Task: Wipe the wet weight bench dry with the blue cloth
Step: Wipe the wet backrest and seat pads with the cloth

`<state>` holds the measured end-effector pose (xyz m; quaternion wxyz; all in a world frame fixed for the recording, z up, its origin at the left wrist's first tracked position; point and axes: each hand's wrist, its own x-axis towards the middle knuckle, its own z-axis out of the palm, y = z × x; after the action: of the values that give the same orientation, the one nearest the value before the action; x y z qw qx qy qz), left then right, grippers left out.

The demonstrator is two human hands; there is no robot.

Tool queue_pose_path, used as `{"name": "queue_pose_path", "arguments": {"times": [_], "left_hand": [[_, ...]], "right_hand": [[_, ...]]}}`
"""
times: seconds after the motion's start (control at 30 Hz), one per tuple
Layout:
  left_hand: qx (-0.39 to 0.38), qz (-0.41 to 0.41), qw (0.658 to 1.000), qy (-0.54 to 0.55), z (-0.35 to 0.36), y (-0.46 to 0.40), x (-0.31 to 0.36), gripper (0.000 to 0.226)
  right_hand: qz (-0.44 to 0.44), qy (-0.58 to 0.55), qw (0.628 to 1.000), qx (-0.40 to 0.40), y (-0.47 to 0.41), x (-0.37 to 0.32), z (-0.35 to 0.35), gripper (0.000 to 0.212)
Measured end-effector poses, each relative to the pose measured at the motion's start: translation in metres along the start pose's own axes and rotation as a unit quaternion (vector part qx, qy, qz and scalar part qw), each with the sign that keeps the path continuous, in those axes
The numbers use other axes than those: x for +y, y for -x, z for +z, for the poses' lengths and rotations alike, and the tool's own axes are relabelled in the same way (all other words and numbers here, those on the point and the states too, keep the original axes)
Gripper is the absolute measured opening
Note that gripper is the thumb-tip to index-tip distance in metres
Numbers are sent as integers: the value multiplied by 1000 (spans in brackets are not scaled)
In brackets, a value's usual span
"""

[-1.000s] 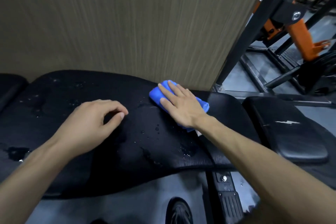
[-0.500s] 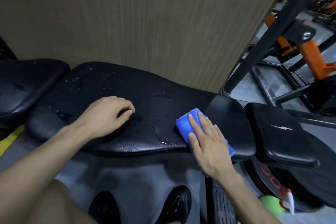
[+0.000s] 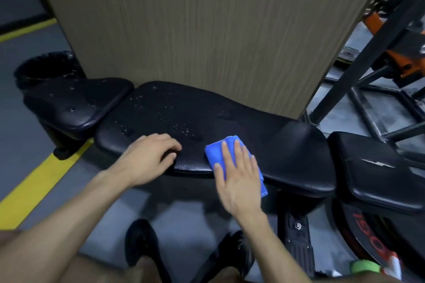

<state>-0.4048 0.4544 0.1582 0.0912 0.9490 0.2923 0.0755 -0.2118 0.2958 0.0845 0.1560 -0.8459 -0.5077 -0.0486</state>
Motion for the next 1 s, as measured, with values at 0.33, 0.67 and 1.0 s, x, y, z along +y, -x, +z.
{"name": "queue_pose_path", "arguments": {"times": [0.33,0.67,1.0], "left_hand": [[147,-103,978,107,53,49,-21,35],[212,-113,959,149,71,46,-20,33],[253,-132,950,123,81,34,-21,29]], "right_hand": [[200,6,977,70,0,7,4,64],[115,59,992,5,-17,37,-10,66],[-79,12,997,-24,-25,-94,22,64]]}}
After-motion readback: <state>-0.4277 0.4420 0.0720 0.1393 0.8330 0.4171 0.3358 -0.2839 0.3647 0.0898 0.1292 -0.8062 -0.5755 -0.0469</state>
